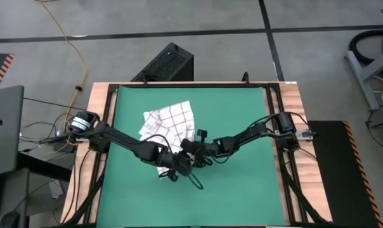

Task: Roll towel into tight, uniform cylinder
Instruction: Fold the white towel

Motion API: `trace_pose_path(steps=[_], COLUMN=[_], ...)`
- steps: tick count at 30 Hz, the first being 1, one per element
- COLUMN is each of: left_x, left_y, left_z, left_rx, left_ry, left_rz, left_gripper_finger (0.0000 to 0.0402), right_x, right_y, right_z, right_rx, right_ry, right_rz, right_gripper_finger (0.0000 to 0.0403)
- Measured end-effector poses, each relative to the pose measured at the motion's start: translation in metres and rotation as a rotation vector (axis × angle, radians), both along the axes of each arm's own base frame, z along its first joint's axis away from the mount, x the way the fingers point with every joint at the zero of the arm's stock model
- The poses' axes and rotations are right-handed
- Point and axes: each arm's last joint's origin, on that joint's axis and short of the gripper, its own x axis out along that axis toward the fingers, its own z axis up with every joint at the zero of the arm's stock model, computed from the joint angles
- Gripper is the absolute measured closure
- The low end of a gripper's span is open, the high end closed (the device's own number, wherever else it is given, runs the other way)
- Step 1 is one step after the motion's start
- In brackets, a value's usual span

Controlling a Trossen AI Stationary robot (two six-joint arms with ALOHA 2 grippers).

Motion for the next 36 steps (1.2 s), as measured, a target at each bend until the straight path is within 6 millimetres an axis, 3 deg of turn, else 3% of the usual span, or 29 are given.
trace_pose_path(steps=[6, 12, 17, 22, 29, 36], left_x=[-0.003, -0.006, -0.004, 0.001, 0.003, -0.002], left_y=[0.012, 0.016, 0.016, 0.015, 0.025, 0.029], left_z=[-0.012, -0.018, -0.017, -0.012, -0.012, -0.025], left_rx=[0.012, 0.007, 0.001, -0.021, -0.037, -0.128], left_ry=[0.03, 0.048, 0.026, -0.044, -0.035, 0.039], left_rz=[0.058, 0.074, 0.073, 0.064, 0.041, -0.06], left_gripper_finger=[0.0401, 0.0401, 0.0401, 0.0391, 0.0363, 0.0317], right_x=[0.0, -0.016, -0.035, -0.047, -0.048, -0.053], right_y=[0.001, 0.008, 0.015, 0.024, 0.034, 0.04], right_z=[0.007, 0.038, 0.081, 0.103, 0.097, 0.09], right_rx=[-0.006, -0.098, -0.067, -0.037, -0.044, -0.028], right_ry=[-0.015, 0.02, 0.019, -0.019, -0.009, 0.002], right_rz=[-0.004, -0.022, -0.043, -0.049, -0.048, -0.055], right_gripper_finger=[0.0382, 0.0375, 0.0374, 0.0366, 0.0345, 0.0319])
